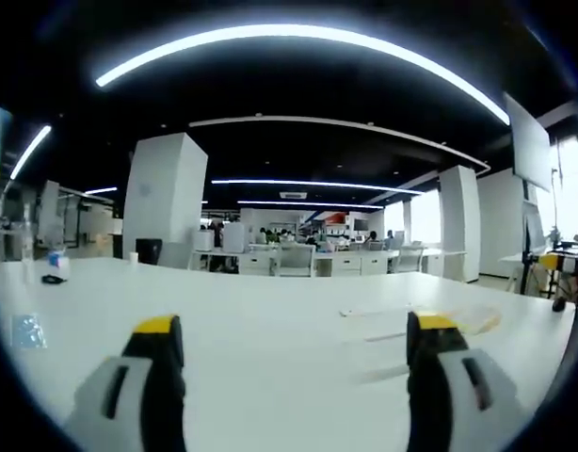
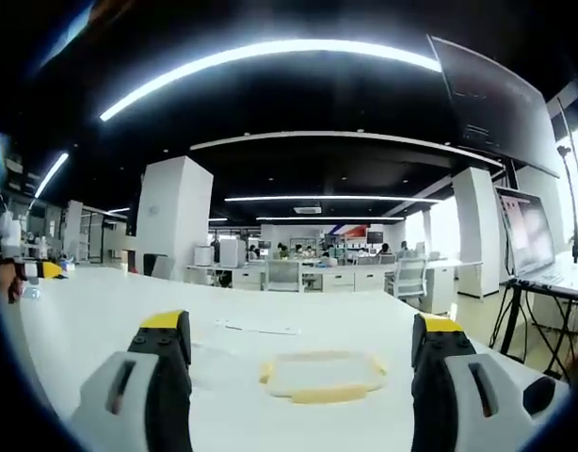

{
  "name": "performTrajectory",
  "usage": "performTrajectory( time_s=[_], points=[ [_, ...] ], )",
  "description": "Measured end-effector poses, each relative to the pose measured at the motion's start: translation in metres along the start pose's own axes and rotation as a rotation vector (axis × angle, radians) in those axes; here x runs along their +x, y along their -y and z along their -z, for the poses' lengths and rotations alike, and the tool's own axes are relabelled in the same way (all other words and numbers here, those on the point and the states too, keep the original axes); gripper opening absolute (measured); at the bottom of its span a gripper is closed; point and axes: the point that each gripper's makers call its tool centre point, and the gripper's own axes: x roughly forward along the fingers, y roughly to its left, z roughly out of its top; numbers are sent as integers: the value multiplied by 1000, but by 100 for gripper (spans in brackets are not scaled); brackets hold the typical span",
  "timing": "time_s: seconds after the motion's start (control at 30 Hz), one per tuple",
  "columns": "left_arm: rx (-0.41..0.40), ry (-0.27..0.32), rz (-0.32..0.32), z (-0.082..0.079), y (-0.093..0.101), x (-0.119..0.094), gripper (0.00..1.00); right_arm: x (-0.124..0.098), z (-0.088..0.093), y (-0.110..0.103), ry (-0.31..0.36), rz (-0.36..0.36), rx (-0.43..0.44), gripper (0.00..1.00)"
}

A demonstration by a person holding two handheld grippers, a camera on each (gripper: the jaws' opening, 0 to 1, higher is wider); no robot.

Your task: Snap each plastic latch of the storage box into its locked position after aligning the lid with the box until every specified latch is closed and the lid sits flush.

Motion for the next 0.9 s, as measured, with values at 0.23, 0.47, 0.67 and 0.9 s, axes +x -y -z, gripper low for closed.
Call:
performTrajectory(
  time_s=[0.23, 0.47, 0.67, 0.9],
  points=[
    [0, -5, -1, 2, -1, 1, 100, 0, 0, -1, 0, -2, -2, 100],
    [-3, -4, 0, 2, -1, 1, 100, 0, 0, 0, 0, 1, -3, 100],
    [-5, -10, 3, 4, -1, 1, 100, 0, 0, 1, -2, 3, -4, 100],
    [-4, -7, 3, 2, 0, 0, 100, 1, 1, -1, -2, -7, -5, 100]
  ],
)
